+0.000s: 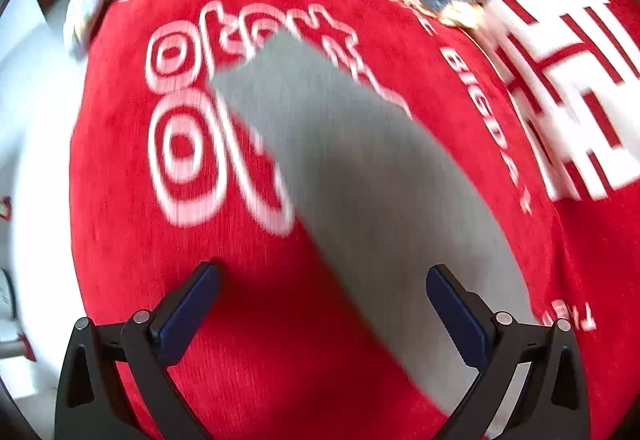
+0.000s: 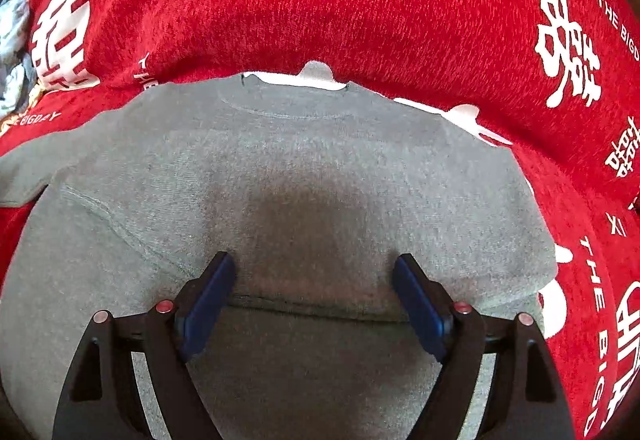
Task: Fold small clothes
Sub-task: 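Grasp the other sleeve cuff with the left gripper and lift it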
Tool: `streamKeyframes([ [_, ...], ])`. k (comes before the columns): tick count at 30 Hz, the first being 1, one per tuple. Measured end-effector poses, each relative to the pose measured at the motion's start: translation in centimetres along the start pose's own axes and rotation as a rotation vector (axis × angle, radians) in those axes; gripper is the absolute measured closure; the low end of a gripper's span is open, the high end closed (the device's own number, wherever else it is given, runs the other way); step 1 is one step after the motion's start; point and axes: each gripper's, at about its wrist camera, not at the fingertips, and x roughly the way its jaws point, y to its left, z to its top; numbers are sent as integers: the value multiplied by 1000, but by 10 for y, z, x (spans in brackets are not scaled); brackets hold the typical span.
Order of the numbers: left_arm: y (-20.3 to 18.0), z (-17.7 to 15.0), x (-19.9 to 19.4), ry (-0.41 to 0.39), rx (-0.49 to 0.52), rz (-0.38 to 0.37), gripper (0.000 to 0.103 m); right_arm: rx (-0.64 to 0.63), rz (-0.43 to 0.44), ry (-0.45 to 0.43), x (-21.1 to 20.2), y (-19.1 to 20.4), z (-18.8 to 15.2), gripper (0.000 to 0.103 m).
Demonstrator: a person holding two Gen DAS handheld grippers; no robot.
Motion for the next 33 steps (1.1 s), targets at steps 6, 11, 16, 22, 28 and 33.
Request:
streamKeyframes([
  [6, -31, 40, 26, 12, 49, 160, 0, 4, 2, -9, -1, -1, -1, 19],
  [11, -54, 39, 16, -46, 155, 102, 75, 6, 4, -12, -1, -1, -2, 19],
  [16, -47, 35, 8, -36, 149, 41, 92, 10, 6, -11, -1, 0, -3, 19],
  [22, -54, 3, -49, -129, 256, -12, 92, 17, 13, 1, -1, 0, -1, 19],
  [28, -109, -55, -103, -186, 466, -98, 92, 8, 17, 24, -20, -3, -2, 18],
  [33, -166, -127, -145, -201, 642, -181, 92, -18, -2, -17, -49, -15, -16, 18],
])
